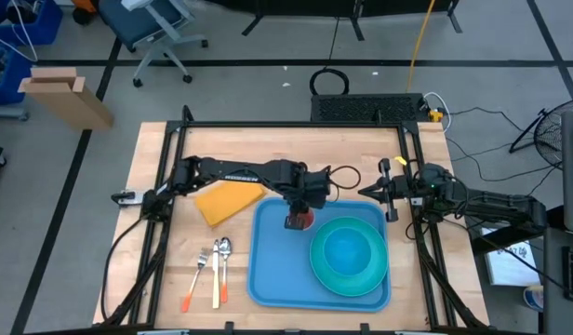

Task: Set up tray
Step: Put the pink plastic cup on the blue serving tray to the top left of the blue plate

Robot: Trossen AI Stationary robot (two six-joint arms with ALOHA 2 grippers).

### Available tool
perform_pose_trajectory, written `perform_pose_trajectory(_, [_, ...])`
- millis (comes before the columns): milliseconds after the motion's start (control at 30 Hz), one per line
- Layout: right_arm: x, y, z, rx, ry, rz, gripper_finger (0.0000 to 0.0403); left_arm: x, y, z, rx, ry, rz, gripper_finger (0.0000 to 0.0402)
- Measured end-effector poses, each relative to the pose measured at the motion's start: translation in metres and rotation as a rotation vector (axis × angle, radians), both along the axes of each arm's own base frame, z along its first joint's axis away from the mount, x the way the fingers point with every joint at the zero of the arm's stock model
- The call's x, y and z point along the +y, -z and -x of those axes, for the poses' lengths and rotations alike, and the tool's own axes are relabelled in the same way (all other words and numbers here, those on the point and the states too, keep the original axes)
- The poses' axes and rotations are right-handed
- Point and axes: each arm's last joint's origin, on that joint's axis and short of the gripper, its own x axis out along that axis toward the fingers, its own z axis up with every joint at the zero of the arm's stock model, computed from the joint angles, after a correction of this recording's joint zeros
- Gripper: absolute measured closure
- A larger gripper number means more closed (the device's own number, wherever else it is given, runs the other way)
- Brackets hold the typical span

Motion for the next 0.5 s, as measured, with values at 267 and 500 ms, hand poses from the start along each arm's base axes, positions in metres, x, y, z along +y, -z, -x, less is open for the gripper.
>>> perform_pose_trajectory(267, [0.002,-0.003,0.006,-0.027,-0.001,-0.025,0.0403,-0.002,0.005,-0.002,0.013,0.004,0.002,0.0399])
perform_pose_trajectory(500, [0.003,0.001,0.012,-0.011,-0.001,-0.035,0.0403,-0.007,0.018,-0.007,0.025,0.017,0.014,0.0399])
